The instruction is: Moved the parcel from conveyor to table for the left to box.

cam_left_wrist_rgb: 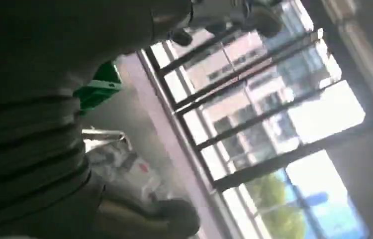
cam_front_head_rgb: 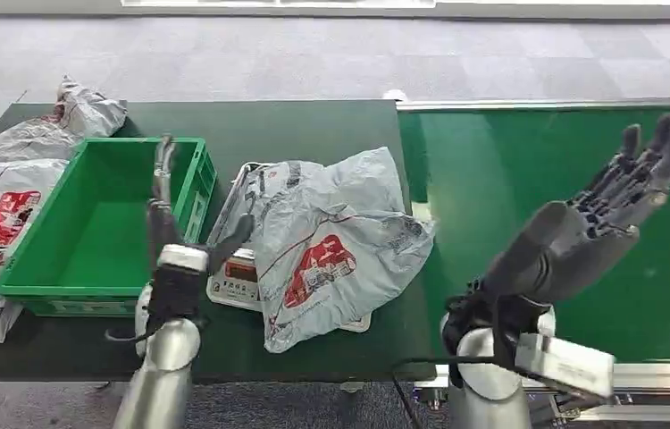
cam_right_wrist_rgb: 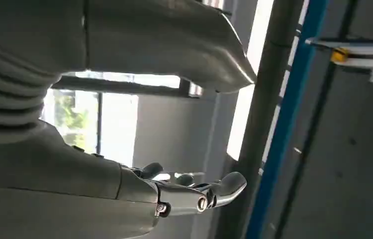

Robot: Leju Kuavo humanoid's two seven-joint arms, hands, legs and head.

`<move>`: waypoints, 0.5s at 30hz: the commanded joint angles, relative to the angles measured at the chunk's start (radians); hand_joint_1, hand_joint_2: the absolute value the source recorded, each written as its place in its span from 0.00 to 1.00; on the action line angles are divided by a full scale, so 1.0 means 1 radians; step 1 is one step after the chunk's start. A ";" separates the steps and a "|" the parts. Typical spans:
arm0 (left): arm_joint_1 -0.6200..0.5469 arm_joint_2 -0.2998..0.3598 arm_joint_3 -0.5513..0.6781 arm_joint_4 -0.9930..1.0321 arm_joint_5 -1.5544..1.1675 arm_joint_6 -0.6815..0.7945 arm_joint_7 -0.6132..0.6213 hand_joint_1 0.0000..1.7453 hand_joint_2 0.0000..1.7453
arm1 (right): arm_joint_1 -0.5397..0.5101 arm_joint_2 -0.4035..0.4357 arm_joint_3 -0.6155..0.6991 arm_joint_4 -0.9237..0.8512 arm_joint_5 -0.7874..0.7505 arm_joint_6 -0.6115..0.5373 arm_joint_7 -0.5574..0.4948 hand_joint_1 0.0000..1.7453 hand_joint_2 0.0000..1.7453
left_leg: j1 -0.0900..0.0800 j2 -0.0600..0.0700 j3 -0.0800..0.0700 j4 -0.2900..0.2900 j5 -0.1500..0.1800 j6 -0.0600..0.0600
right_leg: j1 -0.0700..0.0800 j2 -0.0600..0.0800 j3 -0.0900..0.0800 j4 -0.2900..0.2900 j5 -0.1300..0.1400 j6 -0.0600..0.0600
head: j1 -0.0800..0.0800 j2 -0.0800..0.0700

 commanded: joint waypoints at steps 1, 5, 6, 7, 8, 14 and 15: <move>-0.374 -0.004 -0.181 0.791 -0.218 -0.066 0.013 0.00 1.00 | -0.071 -0.094 0.264 0.052 -0.044 -0.057 0.002 0.00 1.00 | -0.001 -0.004 0.003 -0.002 0.002 0.001 | 0.000 -0.006 0.004 -0.002 0.001 0.000 | 0.000 0.000; -0.379 -0.025 -0.222 0.878 -0.240 -0.116 -0.004 0.00 1.00 | -0.091 -0.075 0.255 0.087 -0.057 -0.058 0.002 0.00 1.00 | -0.001 0.002 0.003 -0.002 0.002 0.000 | 0.000 0.000 0.003 -0.001 0.003 -0.001 | 0.000 0.000; -0.388 -0.031 -0.236 0.904 -0.249 -0.129 -0.006 0.00 1.00 | -0.090 -0.074 0.254 0.086 -0.062 -0.056 0.002 0.00 1.00 | 0.000 0.002 0.004 -0.002 0.002 0.000 | 0.000 -0.001 0.004 -0.002 0.003 -0.001 | 0.000 0.000; -0.389 -0.037 -0.241 0.915 -0.251 -0.135 -0.006 0.00 1.00 | -0.088 -0.075 0.253 0.087 -0.061 -0.056 0.002 0.00 1.00 | 0.000 0.002 0.005 -0.003 0.002 0.000 | 0.000 0.000 0.005 -0.003 0.003 -0.001 | 0.000 0.000; -0.390 -0.039 -0.243 0.922 -0.251 -0.141 -0.006 0.00 1.00 | -0.088 -0.075 0.253 0.089 -0.062 -0.054 0.002 0.00 1.00 | 0.000 0.001 0.005 -0.003 0.002 0.000 | 0.000 -0.001 0.005 -0.003 0.003 -0.001 | 0.000 0.000; -0.409 -0.049 -0.279 0.973 -0.263 -0.238 -0.019 0.00 1.00 | -0.094 -0.088 0.262 0.083 -0.103 -0.010 0.002 0.00 1.00 | 0.000 0.003 0.004 -0.001 0.001 0.000 | 0.000 0.001 0.003 -0.001 0.003 -0.001 | 0.000 0.000; -0.414 -0.048 -0.293 0.981 -0.273 -0.257 -0.020 0.00 1.00 | -0.096 -0.088 0.260 0.083 -0.102 -0.011 0.002 0.00 1.00 | 0.000 0.003 0.004 -0.002 0.001 0.000 | 0.000 0.001 0.004 -0.002 0.003 -0.001 | 0.000 0.000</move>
